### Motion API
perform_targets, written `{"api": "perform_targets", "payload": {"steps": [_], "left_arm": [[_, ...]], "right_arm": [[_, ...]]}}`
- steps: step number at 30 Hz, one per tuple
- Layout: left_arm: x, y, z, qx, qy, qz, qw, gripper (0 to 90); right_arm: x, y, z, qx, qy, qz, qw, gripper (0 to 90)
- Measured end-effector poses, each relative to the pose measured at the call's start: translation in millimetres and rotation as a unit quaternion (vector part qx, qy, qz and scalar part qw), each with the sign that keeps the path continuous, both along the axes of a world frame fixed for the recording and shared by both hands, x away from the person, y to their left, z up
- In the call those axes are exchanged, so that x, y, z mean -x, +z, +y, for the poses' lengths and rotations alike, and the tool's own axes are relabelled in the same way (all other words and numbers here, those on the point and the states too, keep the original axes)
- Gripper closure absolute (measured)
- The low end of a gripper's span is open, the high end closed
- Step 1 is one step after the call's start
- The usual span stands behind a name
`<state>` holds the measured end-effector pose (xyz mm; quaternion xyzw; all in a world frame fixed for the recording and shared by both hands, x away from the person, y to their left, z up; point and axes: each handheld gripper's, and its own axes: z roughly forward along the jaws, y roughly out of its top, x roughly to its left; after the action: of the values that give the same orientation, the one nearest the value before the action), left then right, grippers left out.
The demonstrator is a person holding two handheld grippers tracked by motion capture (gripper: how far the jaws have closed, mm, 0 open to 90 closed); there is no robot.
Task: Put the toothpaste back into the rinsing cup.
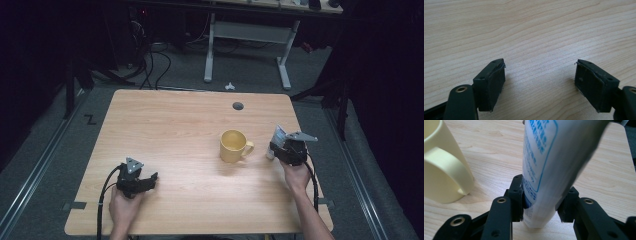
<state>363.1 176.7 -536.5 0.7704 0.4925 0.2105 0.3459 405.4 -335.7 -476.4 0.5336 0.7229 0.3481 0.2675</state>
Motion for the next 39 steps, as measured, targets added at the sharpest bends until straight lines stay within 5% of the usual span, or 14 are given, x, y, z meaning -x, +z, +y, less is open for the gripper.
{"api": "perform_targets", "payload": {"steps": [13, 39], "left_arm": [[0.0, 0.0, 0.0, 0.0, 0.0, 0.0, 1.0, 24.6], [0.0, 0.0, 0.0, 0.0, 0.0, 0.0, 1.0, 24.6]], "right_arm": [[6.1, 10.2, 0.1, -0.001, 0.02, -0.001, 0.9998, 62.7], [10.2, 54.2, 18.7, -0.013, 0.076, -0.028, 0.9966, 62.7]]}}
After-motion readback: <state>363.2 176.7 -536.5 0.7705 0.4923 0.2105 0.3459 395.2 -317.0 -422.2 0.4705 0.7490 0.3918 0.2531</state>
